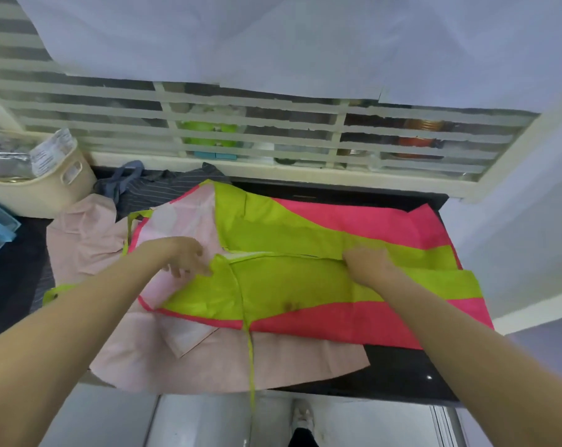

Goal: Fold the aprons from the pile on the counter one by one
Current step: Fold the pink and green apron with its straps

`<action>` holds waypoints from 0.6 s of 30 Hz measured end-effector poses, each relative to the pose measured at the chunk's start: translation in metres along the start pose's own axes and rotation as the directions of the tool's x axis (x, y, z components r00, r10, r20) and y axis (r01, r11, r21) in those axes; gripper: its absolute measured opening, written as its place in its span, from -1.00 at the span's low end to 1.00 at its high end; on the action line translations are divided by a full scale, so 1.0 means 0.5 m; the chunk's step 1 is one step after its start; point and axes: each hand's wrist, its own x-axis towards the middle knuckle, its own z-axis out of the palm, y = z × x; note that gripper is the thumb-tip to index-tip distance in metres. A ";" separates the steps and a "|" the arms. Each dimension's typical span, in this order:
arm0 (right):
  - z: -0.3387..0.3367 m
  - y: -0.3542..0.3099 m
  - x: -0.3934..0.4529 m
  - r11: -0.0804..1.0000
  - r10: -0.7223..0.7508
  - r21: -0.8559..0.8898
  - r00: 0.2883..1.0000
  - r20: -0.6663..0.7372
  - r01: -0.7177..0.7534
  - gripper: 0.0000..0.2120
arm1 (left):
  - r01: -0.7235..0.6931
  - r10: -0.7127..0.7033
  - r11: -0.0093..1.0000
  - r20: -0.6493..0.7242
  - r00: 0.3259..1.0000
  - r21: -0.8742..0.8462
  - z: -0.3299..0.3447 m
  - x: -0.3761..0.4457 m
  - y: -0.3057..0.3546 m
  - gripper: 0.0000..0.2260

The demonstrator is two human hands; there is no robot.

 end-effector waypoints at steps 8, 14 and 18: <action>0.010 -0.110 0.006 0.927 -0.354 0.052 0.912 -0.208 0.372 -0.78 | -0.400 0.541 0.729 -0.109 0.834 0.556 0.026 0.092 0.096 -0.56; 0.009 -0.270 0.020 0.750 -0.352 0.614 0.934 0.054 0.248 -0.68 | -0.517 0.430 0.852 -0.443 0.786 -0.090 0.028 0.082 0.107 -0.76; 0.005 -0.254 0.056 0.498 -0.275 0.861 0.923 0.269 -0.103 -0.75 | -0.344 0.410 0.912 -0.430 0.805 0.224 0.015 0.066 0.109 -0.70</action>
